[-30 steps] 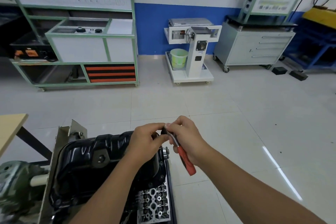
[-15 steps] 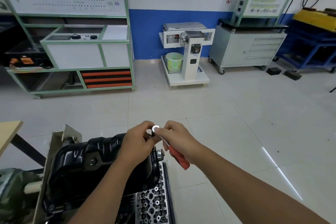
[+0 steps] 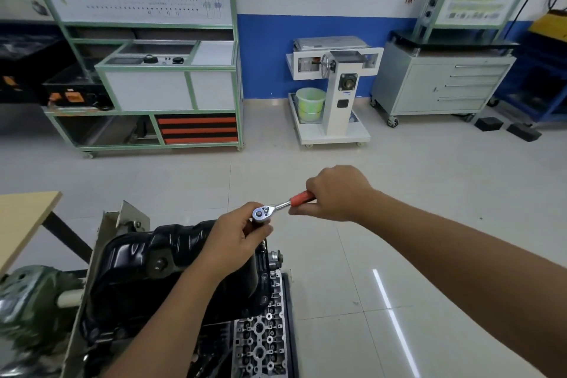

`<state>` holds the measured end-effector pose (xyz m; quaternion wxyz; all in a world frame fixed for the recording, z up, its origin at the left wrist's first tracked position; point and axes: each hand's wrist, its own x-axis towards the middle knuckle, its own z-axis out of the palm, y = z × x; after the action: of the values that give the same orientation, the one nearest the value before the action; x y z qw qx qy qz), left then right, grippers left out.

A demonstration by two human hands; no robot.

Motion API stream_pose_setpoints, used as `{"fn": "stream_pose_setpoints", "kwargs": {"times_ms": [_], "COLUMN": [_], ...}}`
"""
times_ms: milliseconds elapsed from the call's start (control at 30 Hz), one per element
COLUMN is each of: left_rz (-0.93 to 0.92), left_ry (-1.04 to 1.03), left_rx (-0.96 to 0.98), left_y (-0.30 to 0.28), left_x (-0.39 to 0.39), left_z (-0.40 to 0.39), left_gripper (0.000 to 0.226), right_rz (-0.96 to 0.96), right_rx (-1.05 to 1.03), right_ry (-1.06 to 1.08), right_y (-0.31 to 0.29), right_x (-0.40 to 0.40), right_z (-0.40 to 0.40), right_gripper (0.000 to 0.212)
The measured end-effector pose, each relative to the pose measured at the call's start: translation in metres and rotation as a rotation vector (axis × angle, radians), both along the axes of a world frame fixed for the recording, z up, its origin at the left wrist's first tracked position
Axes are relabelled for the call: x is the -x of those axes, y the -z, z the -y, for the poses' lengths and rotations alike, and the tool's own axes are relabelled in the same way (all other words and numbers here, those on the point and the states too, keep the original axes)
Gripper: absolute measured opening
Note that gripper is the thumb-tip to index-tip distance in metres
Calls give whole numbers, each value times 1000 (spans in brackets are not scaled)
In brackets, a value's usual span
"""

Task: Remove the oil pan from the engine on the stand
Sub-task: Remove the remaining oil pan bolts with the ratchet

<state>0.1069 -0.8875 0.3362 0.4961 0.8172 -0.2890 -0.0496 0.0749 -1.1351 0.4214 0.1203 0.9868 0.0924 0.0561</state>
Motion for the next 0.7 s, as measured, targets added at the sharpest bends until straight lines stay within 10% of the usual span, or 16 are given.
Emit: {"fn": "stream_pose_setpoints", "kwargs": {"times_ms": [300, 433, 700], "left_rz": [60, -56, 126], "left_ry": [-188, -54, -158], "left_rx": [108, 89, 36], "left_y": [1, -4, -7], "left_x": [-7, -9, -4], "left_z": [13, 2, 13], "left_gripper": [19, 16, 41], "right_rz": [-392, -221, -284], "right_rx": [-49, 134, -130], "right_ry": [-149, -85, -162], "right_y": [-2, -34, -21], "right_x": [37, -8, 9], "right_z": [-40, -32, -84], "right_gripper": [45, 21, 41]}}
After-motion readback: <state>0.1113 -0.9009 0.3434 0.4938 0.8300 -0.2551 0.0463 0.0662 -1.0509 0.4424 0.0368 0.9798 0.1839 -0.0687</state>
